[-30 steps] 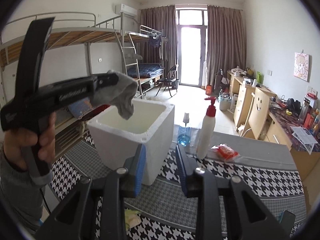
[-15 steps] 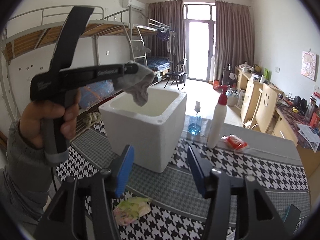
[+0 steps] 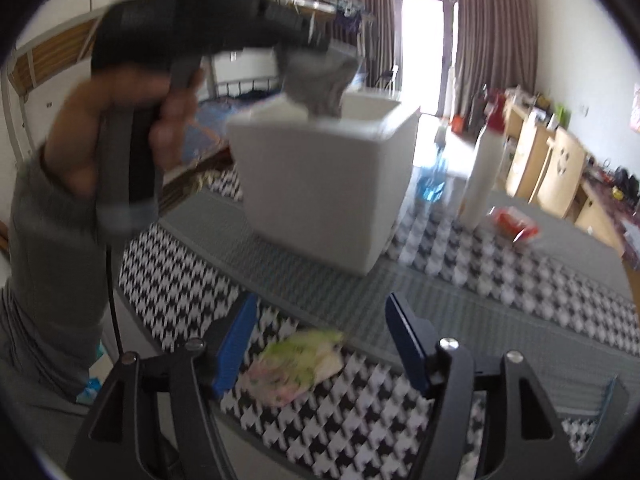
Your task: Organize soft objects
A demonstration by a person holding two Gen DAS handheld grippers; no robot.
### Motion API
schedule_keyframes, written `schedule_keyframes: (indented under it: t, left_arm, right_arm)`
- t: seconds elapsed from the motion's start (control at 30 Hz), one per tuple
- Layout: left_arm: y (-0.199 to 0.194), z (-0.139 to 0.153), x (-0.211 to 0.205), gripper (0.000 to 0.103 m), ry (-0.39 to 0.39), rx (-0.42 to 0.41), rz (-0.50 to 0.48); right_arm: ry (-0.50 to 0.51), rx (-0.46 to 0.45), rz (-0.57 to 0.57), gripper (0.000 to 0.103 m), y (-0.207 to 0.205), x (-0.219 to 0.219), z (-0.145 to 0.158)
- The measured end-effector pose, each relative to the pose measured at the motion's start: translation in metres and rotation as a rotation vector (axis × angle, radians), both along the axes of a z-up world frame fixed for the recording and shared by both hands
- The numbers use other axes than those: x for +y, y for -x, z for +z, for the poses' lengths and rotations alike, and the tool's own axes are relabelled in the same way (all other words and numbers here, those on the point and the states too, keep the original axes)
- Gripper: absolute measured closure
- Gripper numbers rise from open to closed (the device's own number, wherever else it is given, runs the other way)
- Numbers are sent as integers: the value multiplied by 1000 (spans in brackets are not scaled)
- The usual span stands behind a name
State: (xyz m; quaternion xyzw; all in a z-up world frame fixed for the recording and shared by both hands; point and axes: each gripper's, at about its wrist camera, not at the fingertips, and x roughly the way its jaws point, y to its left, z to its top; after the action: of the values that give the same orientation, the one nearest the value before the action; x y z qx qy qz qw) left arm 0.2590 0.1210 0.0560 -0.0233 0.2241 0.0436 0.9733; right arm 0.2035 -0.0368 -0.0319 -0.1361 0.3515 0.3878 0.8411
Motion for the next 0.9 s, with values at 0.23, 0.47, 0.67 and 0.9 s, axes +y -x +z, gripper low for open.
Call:
schedule_keyframes:
  t: [0.23, 0.47, 0.67, 0.9]
  left_arm:
    - [-3, -4, 2, 94, -5, 14, -2]
    - [-9, -8, 4, 93, 2, 35, 10]
    - [-11, -13, 10, 48, 1, 54, 40]
    - [-5, -13, 12, 25, 2, 40, 48]
  right_arm:
    - [33, 108, 2, 32, 3, 2, -32]
    - [46, 203, 14, 32, -1, 3, -53]
    - [55, 240, 23, 32, -1, 8, -63]
    - [66, 269, 23, 32, -4, 17, -75]
